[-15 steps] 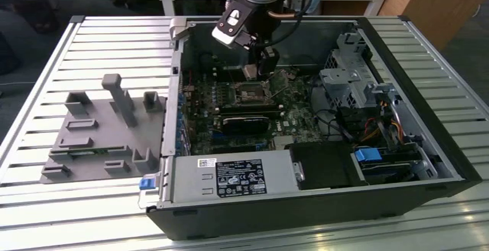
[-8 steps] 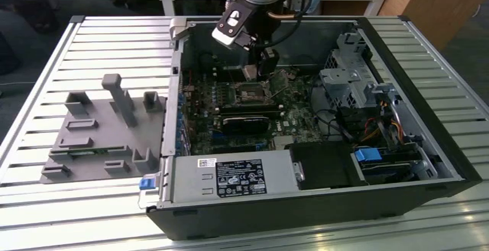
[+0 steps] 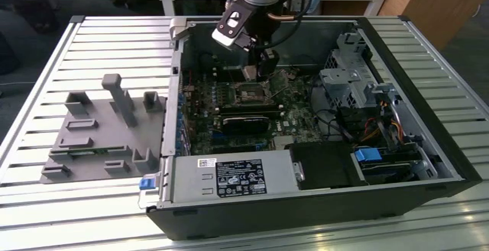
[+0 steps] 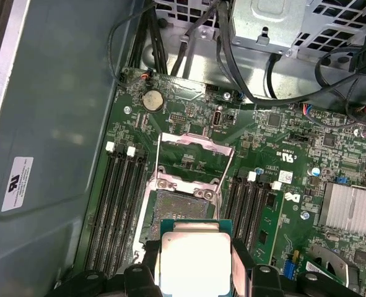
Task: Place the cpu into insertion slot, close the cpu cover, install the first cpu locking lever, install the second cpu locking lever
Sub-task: 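Place the cpu into insertion slot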
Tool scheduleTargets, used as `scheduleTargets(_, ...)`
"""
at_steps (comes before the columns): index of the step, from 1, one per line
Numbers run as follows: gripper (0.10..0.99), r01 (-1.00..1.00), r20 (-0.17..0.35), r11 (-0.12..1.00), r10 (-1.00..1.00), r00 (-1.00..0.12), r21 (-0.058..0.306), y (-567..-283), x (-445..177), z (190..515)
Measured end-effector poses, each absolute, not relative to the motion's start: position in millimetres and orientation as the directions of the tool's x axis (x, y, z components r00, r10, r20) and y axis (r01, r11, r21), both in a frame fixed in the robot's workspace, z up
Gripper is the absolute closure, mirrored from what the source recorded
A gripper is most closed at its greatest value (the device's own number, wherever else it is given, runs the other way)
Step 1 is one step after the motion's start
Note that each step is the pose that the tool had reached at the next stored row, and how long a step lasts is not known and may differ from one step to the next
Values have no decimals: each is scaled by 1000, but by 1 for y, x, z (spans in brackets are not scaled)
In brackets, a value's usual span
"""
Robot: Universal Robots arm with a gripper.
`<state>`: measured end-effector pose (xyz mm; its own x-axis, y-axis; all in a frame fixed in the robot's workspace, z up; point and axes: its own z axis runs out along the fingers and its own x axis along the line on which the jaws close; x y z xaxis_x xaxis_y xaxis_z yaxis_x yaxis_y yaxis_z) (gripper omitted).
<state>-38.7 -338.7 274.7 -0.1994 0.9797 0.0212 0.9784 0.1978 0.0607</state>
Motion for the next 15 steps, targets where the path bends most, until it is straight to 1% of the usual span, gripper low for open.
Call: scheduleTargets(15, 545, 979, 22, 197, 980, -199, 58, -339, -39, 271)
